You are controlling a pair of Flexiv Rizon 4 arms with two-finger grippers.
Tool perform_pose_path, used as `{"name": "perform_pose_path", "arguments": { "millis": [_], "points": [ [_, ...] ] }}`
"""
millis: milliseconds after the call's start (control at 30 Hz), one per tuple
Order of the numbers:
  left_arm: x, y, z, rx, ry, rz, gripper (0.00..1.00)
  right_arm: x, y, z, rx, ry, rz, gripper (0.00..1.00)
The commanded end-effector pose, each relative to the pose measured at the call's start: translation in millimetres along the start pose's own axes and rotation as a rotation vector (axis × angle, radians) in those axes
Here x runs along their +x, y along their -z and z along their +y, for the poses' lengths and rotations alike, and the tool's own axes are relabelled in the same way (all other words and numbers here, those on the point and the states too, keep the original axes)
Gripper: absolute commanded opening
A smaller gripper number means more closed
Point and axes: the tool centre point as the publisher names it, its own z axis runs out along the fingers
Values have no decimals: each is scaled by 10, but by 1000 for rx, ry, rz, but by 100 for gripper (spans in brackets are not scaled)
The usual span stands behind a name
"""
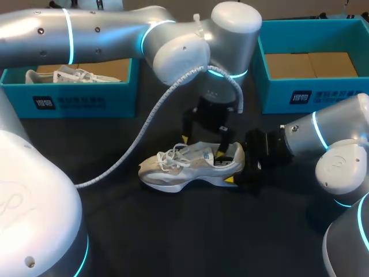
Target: Take the shoe out of the shoebox, open the shoe tongue, remove and reinsert the insole, then place the shoe into the shoebox
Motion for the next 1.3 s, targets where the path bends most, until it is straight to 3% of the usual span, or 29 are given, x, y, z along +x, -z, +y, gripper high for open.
{"name": "perform_pose_path", "arguments": {
  "millis": [33,433,800,900,1067,1167,1200,1300],
  "points": [
    [-70,-36,47,-4,32,-1,100,10,-35,-2,2,-1,-2,0],
    [-391,-12,199,-34,126,9,100,10,-35,-2,2,-1,-2,0],
    [-598,249,346,-44,165,33,100,10,-35,-2,2,-1,-2,0],
    [-627,303,400,-80,191,39,100,10,-35,-2,2,-1,-2,0],
    [-644,357,483,-115,193,42,83,10,-35,-2,2,-1,-2,0],
    [-652,370,543,-133,189,47,62,10,-35,-2,2,-1,-2,0],
    [-652,371,563,-135,188,49,50,10,-35,-2,2,-1,-2,0],
    [-642,372,619,-158,183,57,39,10,-35,-2,2,-1,-2,0]
  ]
}}
